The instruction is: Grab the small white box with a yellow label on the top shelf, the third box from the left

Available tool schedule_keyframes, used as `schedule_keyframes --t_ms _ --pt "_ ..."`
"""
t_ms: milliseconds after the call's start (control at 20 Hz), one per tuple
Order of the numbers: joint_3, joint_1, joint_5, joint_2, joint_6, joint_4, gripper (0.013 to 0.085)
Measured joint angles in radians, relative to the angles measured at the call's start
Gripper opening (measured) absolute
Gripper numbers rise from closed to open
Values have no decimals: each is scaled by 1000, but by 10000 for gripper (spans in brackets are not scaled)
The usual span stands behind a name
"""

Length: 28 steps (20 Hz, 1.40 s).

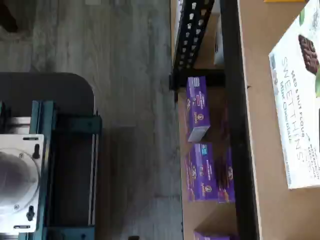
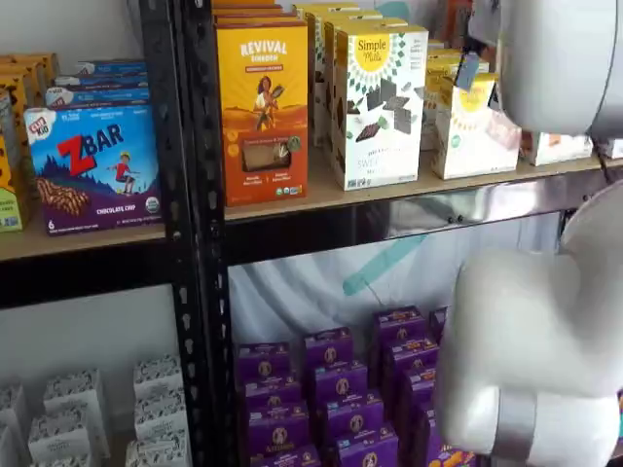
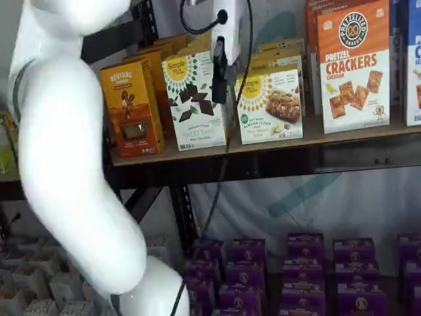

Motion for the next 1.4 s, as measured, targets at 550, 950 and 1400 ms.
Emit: schedule_keyframes --t_ms 550,950,1400 --pt "93 -35 -118 -76 0 118 850" --pt "174 -45 -430 -94 -67 145 850" --pt "47 0 -400 55 -52 17 850"
